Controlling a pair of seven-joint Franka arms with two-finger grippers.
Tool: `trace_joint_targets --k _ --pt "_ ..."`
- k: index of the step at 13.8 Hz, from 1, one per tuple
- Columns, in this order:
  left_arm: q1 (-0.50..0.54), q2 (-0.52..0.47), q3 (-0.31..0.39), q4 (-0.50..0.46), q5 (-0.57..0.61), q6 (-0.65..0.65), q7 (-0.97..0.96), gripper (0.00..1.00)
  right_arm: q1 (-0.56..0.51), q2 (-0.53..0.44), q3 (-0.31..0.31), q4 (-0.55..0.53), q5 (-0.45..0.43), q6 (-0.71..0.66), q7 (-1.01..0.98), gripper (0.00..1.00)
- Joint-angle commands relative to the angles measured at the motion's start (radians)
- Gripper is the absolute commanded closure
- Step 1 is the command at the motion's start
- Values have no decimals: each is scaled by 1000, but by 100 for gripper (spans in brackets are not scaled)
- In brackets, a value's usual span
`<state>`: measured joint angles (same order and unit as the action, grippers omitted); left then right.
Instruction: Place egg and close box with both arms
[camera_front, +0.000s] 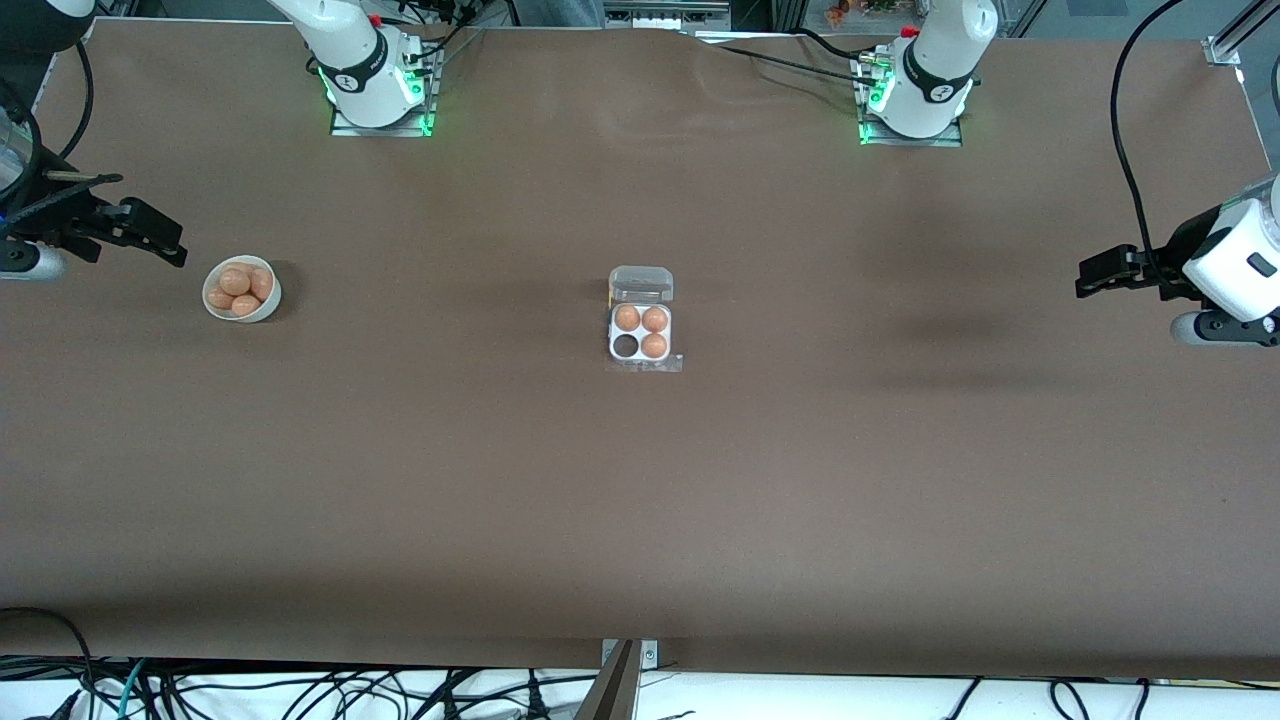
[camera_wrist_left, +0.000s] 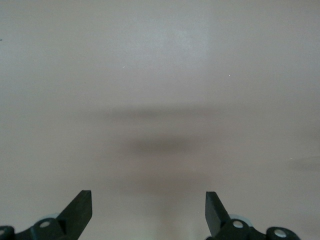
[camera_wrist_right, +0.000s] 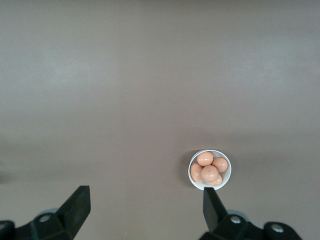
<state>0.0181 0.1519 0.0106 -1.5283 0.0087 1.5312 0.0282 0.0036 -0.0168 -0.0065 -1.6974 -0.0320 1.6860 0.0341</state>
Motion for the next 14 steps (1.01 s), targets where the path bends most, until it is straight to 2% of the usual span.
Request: trace_joint_targets --k 1,14 --pt "3 -2 -1 34 17 -22 21 0 -8 -6 5 -2 1 -9 -10 0" --pt "3 -2 -1 60 17 -23 18 0 -8 -6 5 -2 1 -17 -11 0"
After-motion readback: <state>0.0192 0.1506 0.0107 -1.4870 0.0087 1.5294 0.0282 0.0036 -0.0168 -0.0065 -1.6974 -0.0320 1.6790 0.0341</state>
